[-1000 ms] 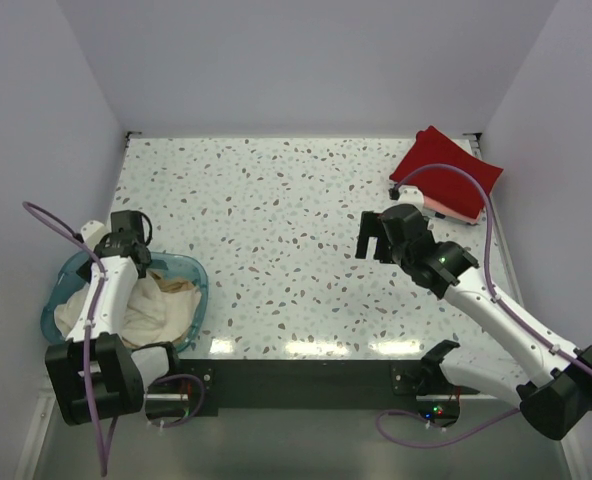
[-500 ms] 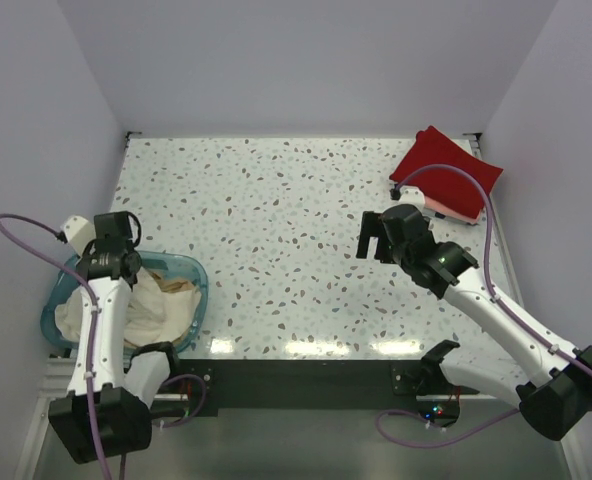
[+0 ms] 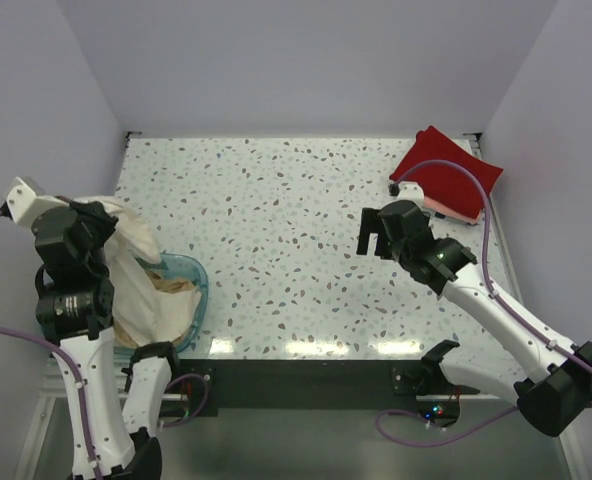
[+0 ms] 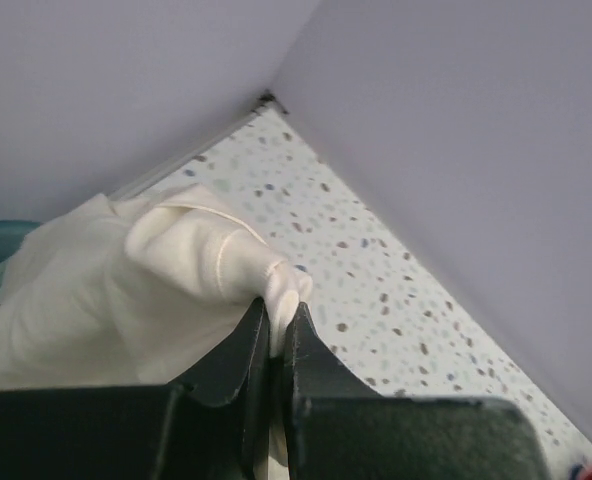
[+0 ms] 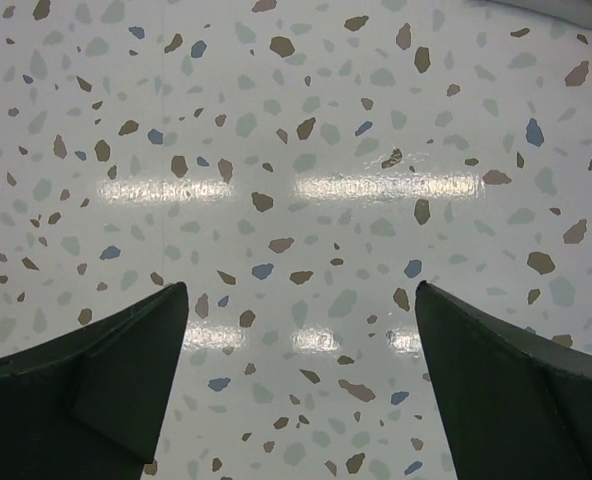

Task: Fold and stack the t-shirts
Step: Grab the tshirt from the pile, then move the tshirt to the center of the board

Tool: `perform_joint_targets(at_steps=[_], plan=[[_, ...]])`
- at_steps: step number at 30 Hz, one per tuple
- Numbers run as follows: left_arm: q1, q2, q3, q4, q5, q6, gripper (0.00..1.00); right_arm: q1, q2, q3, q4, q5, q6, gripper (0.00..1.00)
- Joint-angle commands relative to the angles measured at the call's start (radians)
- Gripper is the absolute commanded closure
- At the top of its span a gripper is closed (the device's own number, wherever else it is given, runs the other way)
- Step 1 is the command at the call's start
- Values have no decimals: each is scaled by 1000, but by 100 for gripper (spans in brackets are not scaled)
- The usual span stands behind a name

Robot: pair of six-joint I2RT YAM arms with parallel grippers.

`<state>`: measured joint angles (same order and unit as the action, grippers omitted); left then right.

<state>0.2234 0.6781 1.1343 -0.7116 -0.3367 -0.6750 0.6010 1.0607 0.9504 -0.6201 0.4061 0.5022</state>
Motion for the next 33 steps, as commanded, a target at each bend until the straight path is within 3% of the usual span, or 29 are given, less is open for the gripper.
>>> perform_joint_targets(at_steps=[1,7,12,20,25,28,31,33], plan=[[5,95,126,202,310,45,100,-3,7,62,37,28,-34,1],[7,277,376,372,713,8,100,-4,19,90,34,16,-31,1],[-22,418,550,569,953,-142,100,-6,21,100,40,11,-19,1],[-416,675,882,606,887,-169,100,-6,39,162,22,46,-19,1],[-645,808,953,633,878,-173,100,-7,30,200,-1,111,-11,1],[-714,856,964,664,924,-172,100,-9,18,211,-21,164,-4,1],[-711,861,912,655,956,-105,100,-12,4,206,-49,194,-1,1],[-679,836,801,611,946,-5,100,-12,-4,197,-64,200,6,1]])
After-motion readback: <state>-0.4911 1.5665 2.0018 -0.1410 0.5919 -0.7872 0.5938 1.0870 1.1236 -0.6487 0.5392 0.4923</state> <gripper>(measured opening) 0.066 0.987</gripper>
